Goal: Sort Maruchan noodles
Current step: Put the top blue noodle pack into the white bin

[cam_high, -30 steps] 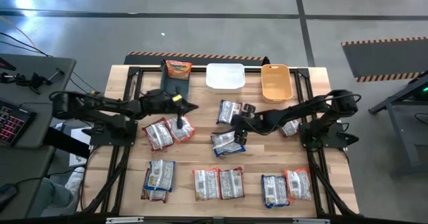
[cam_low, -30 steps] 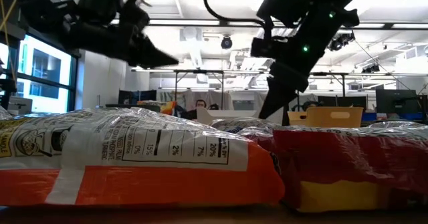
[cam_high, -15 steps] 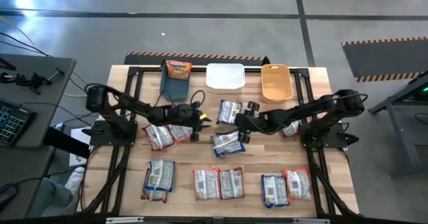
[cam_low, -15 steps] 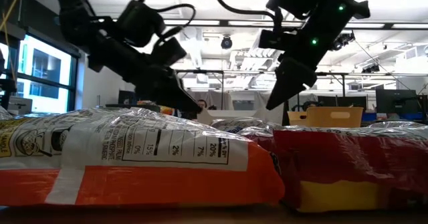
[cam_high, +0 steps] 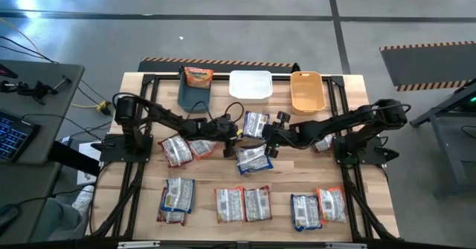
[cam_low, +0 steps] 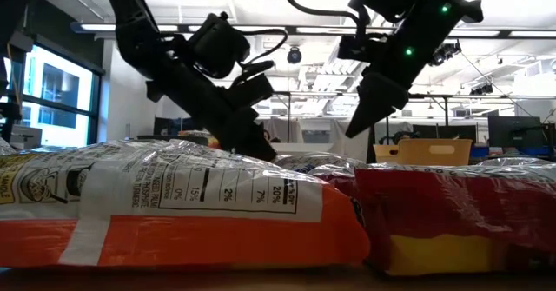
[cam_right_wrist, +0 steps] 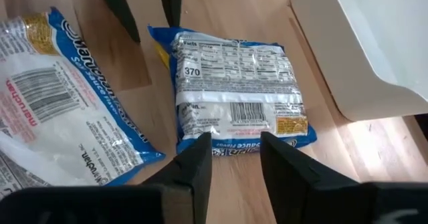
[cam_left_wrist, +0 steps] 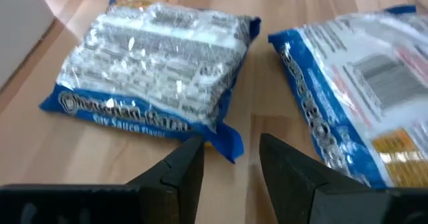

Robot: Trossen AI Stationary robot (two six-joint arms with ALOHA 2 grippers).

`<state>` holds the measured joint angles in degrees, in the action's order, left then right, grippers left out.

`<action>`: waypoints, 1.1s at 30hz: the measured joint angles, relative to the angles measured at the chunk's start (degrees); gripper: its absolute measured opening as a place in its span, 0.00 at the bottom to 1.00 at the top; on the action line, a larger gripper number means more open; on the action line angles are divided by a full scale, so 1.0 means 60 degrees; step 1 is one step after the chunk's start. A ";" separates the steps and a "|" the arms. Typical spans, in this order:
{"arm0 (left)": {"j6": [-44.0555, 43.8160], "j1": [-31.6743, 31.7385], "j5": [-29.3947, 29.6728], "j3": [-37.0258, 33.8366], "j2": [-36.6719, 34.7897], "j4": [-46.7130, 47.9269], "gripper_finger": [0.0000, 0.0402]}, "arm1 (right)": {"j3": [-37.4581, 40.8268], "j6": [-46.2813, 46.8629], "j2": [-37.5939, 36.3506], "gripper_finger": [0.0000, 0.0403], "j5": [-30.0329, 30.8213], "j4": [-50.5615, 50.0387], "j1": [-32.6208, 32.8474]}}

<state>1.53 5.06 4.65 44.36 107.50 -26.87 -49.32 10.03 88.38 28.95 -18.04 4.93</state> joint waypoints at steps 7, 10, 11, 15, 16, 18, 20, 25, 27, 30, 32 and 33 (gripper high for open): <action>0.0032 0.0165 0.0171 0.0219 0.0232 0.0063 0.26 | 0.0000 0.0001 0.0000 0.26 -0.0074 0.0239 -0.0001; 0.0082 0.0275 0.0011 0.0215 0.0252 0.0117 0.15 | 0.0000 0.0002 0.0000 0.26 -0.0169 0.0348 0.0000; 0.0082 0.0315 -0.0058 0.0215 0.0252 0.0112 0.10 | 0.0000 0.0002 0.0000 0.26 -0.0172 0.0365 0.0000; 0.0010 0.0498 -0.0468 0.0216 0.0215 0.0037 0.02 | -0.0003 0.0047 0.0000 0.26 -0.0187 0.0483 0.0000; -0.0034 0.0544 -0.0606 0.0237 0.0212 -0.0004 0.02 | -0.0017 0.0097 0.0000 0.27 -0.0191 0.0480 0.0000; -0.0305 0.0657 -0.1065 0.0328 0.0212 0.0030 0.01 | -0.0082 0.0271 0.0000 0.29 -0.0226 0.0426 -0.0004; -0.0596 0.0745 -0.1505 0.0503 0.0212 0.0021 0.00 | -0.0180 0.0382 0.0000 0.35 -0.0360 0.0313 -0.0002; -0.1077 0.0891 -0.1818 0.1089 0.0212 0.0015 0.00 | -0.0569 0.0524 0.0000 0.54 -0.0323 -0.0300 0.0079; -0.1178 0.0970 -0.1975 0.1386 0.0212 -0.0007 0.00 | -0.0809 0.0463 0.0011 0.60 -0.0047 -0.0707 0.0168; -0.1324 0.1106 -0.2137 0.1738 0.0209 0.0002 0.00 | -0.1201 0.0501 0.0015 0.67 0.0407 -0.1426 0.0262; -0.1444 0.1192 -0.2222 0.1896 0.0205 -0.0004 0.00 | -0.1374 0.0490 0.0015 0.70 0.0696 -0.1951 0.0304; -0.1470 0.1243 -0.2285 0.1959 0.0205 0.0000 0.00 | -0.1430 0.0449 0.0015 0.70 0.0815 -0.2210 0.0313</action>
<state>-7.29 12.52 -9.06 56.11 108.73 -26.87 -57.90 12.72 88.47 33.84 -31.30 6.81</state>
